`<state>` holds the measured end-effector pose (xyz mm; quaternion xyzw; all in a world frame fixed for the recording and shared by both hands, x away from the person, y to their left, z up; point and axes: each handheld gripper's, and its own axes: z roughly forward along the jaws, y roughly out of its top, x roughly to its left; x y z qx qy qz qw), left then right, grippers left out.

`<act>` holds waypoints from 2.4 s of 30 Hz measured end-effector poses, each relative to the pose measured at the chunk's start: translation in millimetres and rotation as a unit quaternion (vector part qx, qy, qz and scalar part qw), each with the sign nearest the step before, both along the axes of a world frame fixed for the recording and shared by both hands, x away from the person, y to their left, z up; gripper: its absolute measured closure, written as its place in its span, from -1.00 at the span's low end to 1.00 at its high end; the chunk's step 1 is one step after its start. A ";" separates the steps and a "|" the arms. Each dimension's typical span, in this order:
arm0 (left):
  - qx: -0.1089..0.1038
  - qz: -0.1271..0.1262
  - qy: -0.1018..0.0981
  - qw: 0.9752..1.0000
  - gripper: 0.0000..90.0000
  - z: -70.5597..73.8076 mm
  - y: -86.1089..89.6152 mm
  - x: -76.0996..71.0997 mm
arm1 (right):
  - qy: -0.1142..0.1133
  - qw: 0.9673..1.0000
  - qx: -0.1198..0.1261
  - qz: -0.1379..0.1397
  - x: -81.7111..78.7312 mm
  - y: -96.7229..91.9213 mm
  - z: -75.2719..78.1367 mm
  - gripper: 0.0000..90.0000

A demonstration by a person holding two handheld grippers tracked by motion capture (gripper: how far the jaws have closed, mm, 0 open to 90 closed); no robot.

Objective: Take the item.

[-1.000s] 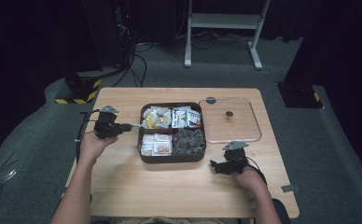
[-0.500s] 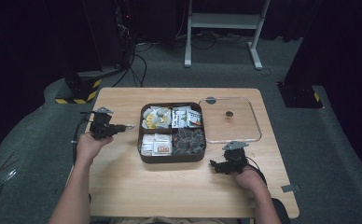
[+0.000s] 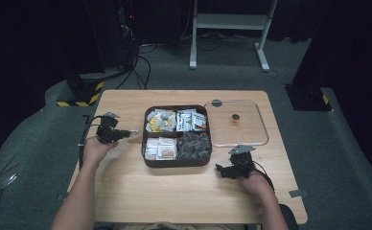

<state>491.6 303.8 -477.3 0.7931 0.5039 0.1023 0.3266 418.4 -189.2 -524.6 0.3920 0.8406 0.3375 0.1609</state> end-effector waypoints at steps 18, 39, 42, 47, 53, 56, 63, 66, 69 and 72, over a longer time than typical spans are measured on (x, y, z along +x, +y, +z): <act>0.006 0.001 0.011 1.000 0.89 -14.4 -8.1 12.4 | 0.000 1.000 -0.001 0.000 -1.5 -0.9 0.1 -0.83; -0.008 0.010 -0.009 1.000 0.18 -2.7 -1.8 2.1 | 0.001 1.000 -0.001 0.000 -2.7 -1.5 0.1 -0.83; -0.010 0.009 -0.020 1.000 0.11 0.7 0.0 -2.6 | 0.000 1.000 -0.001 0.000 -2.8 -1.6 0.1 -0.83; -0.022 0.014 -0.028 0.999 0.05 5.6 6.7 -13.1 | 0.000 1.000 -0.001 0.001 -2.7 -1.6 0.1 -0.83; -0.026 0.015 -0.044 0.999 -0.01 8.2 10.8 -22.4 | 0.001 1.000 -0.001 0.001 -2.7 -1.6 0.1 -0.83; -0.030 0.012 -0.048 0.998 -0.06 8.5 13.3 -26.9 | 0.001 1.000 0.000 0.001 -2.6 -1.7 0.2 -0.83; -0.030 0.030 -0.060 0.997 -0.18 5.6 20.7 -36.3 | 0.000 1.000 0.000 0.003 -1.7 -1.5 0.0 -0.83; -0.029 0.037 -0.055 0.997 -0.19 1.8 24.9 -39.3 | 0.001 1.000 0.001 0.003 -1.7 -1.4 0.0 -0.83; -0.007 0.041 -0.058 0.997 -0.21 -1.5 29.6 -42.5 | 0.001 1.000 0.000 0.002 -1.1 -1.0 0.0 -0.83; -0.011 0.045 -0.062 0.997 -0.23 -3.6 32.7 -45.0 | 0.001 1.000 0.000 0.002 -0.4 -0.6 0.0 -0.83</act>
